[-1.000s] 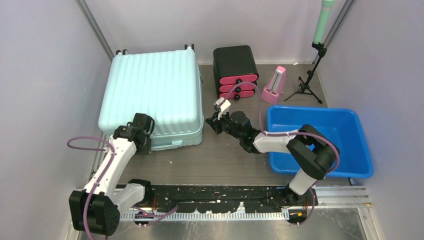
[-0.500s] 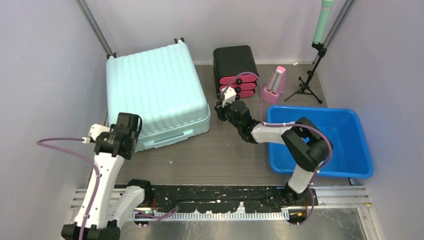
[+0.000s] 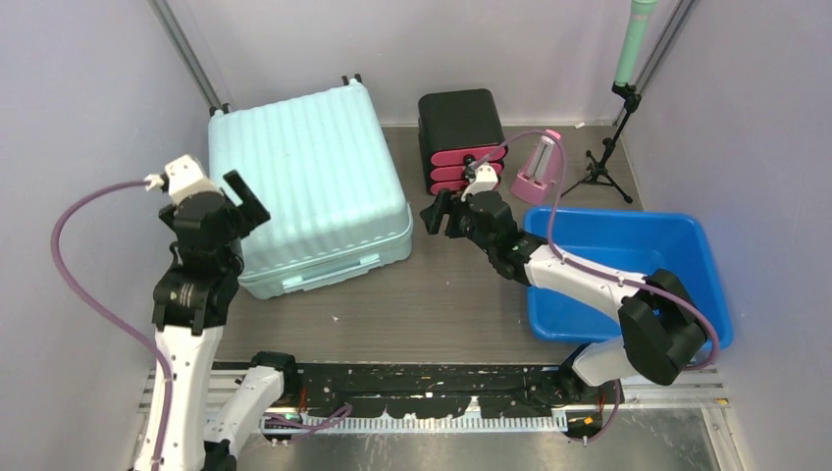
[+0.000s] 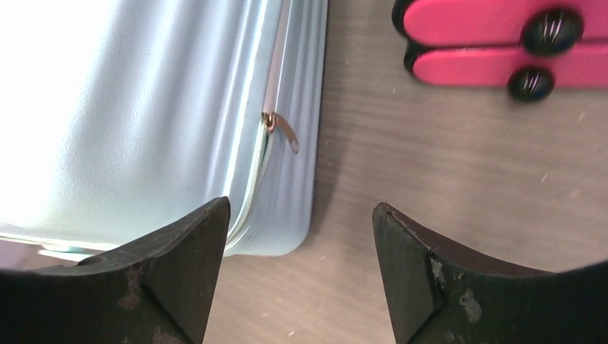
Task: Open, take out, and arrange the luggage
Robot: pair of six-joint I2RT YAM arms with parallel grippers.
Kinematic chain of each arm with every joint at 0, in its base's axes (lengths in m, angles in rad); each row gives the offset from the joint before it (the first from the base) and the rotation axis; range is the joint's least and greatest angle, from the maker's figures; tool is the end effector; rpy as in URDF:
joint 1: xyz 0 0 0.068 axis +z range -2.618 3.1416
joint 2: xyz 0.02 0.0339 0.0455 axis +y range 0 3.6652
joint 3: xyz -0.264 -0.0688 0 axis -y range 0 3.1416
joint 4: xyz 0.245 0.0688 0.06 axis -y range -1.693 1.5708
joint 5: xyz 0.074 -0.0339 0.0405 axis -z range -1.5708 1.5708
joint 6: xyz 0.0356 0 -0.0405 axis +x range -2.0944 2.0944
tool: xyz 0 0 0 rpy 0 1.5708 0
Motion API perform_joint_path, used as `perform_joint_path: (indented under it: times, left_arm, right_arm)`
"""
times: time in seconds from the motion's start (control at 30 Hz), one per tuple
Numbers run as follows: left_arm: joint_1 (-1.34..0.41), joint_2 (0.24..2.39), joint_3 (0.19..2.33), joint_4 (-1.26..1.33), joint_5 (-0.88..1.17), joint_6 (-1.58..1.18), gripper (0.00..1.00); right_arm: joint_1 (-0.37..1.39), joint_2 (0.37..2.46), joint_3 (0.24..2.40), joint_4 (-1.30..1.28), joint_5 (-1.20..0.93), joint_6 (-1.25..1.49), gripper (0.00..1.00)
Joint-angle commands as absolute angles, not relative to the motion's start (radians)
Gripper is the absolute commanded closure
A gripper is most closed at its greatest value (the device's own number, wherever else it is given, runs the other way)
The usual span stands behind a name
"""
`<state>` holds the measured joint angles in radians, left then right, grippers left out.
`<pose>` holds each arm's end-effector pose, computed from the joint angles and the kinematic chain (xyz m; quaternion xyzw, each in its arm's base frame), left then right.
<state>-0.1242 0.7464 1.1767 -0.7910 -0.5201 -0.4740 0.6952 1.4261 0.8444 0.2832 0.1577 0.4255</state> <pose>0.1232 0.0024 0.4125 -0.2823 0.7572 0.0401 0.5876 0.2523 0.2032 0.2582 -0.0614 0.8009 0.2611 0.5354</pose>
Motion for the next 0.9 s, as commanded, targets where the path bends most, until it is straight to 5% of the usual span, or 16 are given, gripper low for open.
perform_joint_path:
  times: [0.0, 0.3, 0.47, 0.87]
  left_arm:
    - [-0.124, 0.900, 1.301, -0.614, -0.484, -0.139, 0.14]
    - [-0.075, 1.247, 1.679, -0.743, -0.195, -0.003, 0.07]
    - [-0.058, 1.384, 1.806, -0.820, -0.202, 0.045, 0.07]
    - [-0.048, 1.224, 1.657, -0.872, -0.325, -0.109, 0.13]
  right_arm:
    - [0.730, 1.351, 0.827, 0.162, 0.191, 0.823, 0.22]
    - [0.891, 1.369, 0.693, 0.429, 0.366, 1.233, 0.29]
    - [0.971, 1.498, 0.722, 0.528, 0.456, 1.307, 0.30]
    - [0.850, 1.755, 0.818, 0.704, 0.389, 1.220, 0.43]
